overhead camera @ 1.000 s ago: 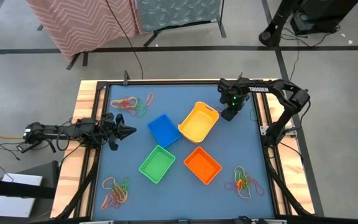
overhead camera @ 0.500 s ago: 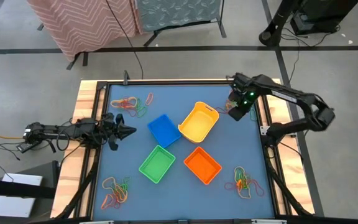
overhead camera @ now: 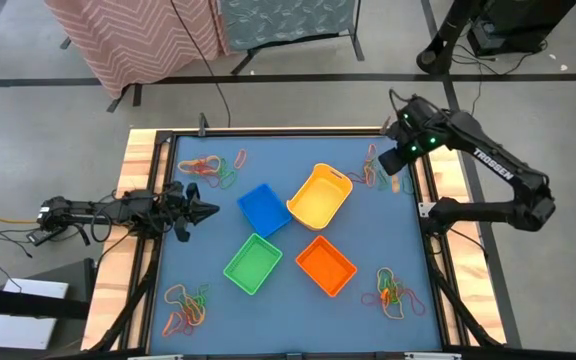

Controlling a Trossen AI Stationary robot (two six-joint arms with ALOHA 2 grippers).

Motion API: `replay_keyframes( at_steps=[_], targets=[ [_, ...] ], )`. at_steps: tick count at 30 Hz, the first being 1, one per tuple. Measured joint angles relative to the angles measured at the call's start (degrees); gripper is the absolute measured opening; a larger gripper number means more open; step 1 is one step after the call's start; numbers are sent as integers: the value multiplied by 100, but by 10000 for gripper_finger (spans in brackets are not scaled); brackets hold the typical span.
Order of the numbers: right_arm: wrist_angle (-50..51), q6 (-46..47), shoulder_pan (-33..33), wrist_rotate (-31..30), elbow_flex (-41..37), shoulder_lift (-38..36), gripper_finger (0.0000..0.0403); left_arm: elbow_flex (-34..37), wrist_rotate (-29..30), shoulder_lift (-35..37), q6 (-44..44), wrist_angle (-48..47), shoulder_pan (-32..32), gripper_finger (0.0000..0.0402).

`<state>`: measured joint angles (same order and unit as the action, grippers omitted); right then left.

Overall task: Sort rubber bands into baskets
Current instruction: Put the yellow rubber band into the orange bin

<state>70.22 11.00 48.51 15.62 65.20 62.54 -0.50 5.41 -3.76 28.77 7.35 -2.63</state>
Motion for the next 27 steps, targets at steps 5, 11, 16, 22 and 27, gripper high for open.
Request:
replay_keyframes(
  at_steps=[5,11,16,22,27],
  targets=[
    [-191,268,-22,23,286,2,5,1,0,-1,2,2,2,16],
    [-791,760,-390,598,298,2,5,-1,0,0,1,0,1,16],
    [-1523,1248,-981,1417,298,-5,5,-1,0,-1,0,0,2,16],
    [-1836,1498,-2129,2095,298,-13,5,-1,2,-1,0,2,2,16],
    [-1843,1682,-3318,2157,298,31,5,1,1,0,1,2,1,16]
  ],
)
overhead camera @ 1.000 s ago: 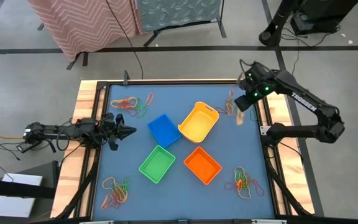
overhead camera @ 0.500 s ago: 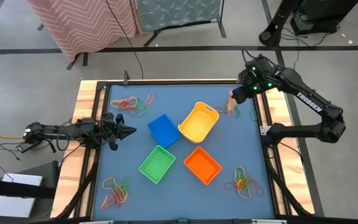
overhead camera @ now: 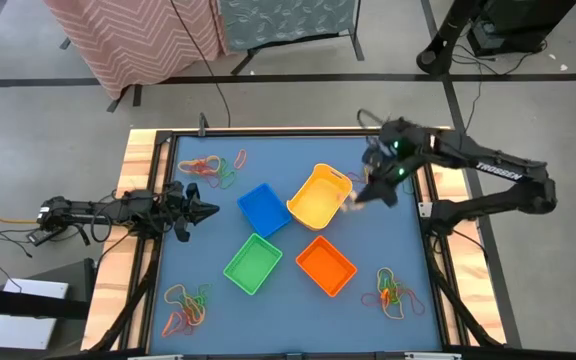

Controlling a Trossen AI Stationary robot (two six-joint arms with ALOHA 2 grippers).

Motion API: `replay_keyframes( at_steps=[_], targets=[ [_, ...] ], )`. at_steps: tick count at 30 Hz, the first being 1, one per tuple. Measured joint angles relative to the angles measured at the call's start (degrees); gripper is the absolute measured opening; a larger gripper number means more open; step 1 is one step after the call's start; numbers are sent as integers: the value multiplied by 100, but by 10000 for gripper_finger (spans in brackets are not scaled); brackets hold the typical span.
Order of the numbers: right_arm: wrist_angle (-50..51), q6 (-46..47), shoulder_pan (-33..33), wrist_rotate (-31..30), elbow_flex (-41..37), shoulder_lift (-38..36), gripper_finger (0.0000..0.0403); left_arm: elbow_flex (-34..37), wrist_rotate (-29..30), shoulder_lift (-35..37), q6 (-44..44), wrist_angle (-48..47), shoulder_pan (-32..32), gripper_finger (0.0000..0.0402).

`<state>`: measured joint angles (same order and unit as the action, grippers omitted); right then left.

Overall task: Sort rubber bands into baskets
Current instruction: Put the yellow rubber band into the orange bin

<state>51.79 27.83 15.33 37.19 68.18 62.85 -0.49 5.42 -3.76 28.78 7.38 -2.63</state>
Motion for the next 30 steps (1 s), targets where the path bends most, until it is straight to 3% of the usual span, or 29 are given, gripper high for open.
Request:
replay_keyframes(
  at_steps=[6,11,15,21,30],
  targets=[
    [-540,594,-1245,-164,0,269,5,-2,-1,-1,1,-2,2,16],
    [-1326,954,-1822,-319,0,721,5,0,-1,0,-1,-1,-1,16],
    [-1693,1100,-2077,-326,0,1171,6,0,0,1,-1,-1,0,16],
    [-1475,991,-2207,-326,0,1689,5,-2,0,0,0,-1,1,16],
    [-1323,919,-2203,-625,0,1771,5,-2,1,2,0,0,-1,16]
  ],
)
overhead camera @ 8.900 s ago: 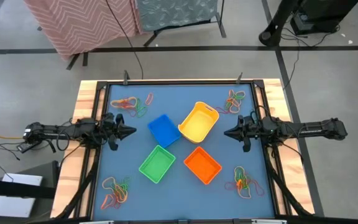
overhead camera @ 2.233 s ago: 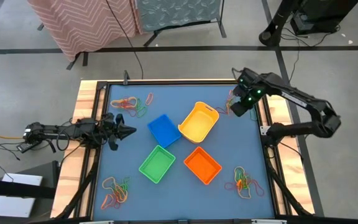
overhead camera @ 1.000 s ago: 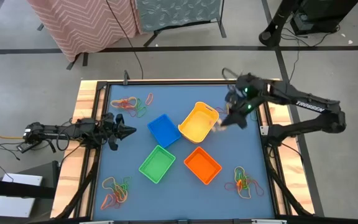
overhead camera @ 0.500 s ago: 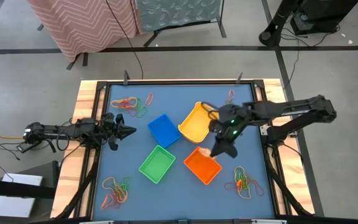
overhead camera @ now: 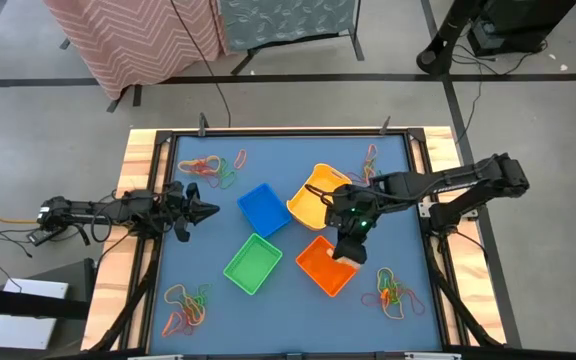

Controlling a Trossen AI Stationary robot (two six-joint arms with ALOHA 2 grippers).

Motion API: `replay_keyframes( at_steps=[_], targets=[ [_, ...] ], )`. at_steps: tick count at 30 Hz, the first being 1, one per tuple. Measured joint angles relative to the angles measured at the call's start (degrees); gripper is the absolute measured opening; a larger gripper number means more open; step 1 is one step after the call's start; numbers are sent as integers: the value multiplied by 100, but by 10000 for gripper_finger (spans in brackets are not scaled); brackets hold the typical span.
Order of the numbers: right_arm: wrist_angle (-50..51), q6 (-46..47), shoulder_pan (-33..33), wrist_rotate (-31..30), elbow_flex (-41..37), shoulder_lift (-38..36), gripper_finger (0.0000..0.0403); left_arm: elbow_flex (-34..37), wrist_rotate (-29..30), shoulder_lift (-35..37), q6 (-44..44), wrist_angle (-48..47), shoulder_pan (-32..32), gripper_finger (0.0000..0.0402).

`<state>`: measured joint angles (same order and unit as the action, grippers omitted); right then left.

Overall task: Sort rubber bands into baskets
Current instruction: Put the yellow rubber band into the orange bin

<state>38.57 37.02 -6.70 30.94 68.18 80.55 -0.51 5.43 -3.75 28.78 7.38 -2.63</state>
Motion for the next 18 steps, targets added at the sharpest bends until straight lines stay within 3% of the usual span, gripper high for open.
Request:
replay_keyframes(
  at_steps=[12,18],
  targets=[
    [208,-164,-39,-127,-163,-2,5,2,-2,-1,1,-1,0,16],
    [-478,-104,-37,32,-653,0,5,1,-1,-1,1,0,2,16]
  ],
)
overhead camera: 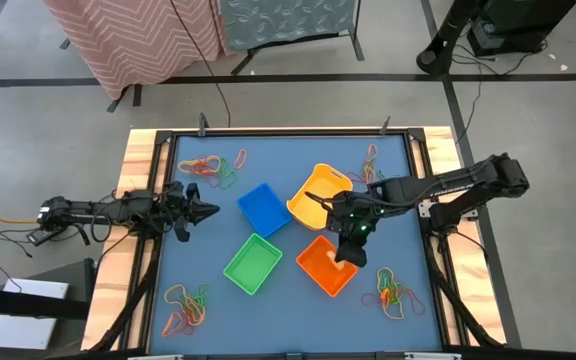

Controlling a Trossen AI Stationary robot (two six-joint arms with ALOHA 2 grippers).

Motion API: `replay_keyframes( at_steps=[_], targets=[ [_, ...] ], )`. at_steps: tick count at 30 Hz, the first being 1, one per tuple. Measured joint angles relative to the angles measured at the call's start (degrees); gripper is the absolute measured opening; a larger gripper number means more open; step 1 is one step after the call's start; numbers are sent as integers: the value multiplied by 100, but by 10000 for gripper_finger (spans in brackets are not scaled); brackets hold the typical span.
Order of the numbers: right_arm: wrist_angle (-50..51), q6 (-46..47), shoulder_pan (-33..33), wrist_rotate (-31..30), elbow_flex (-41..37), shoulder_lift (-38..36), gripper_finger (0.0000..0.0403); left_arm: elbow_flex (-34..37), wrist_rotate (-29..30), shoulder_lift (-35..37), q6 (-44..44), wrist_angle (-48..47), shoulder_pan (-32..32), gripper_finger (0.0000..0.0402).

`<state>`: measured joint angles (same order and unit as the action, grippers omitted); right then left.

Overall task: Sort rubber bands into baskets
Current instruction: Put the yellow rubber band into the orange bin

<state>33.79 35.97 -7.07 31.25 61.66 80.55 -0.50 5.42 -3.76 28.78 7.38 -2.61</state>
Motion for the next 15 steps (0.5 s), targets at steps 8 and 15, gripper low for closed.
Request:
replay_keyframes(
  at_steps=[8,15],
  targets=[
    [-392,193,2,-14,-395,-2,5,1,-1,1,-1,0,-1,16],
    [-804,634,-4,-15,-635,-2,40,0,1,0,0,0,-1,16]
  ],
)
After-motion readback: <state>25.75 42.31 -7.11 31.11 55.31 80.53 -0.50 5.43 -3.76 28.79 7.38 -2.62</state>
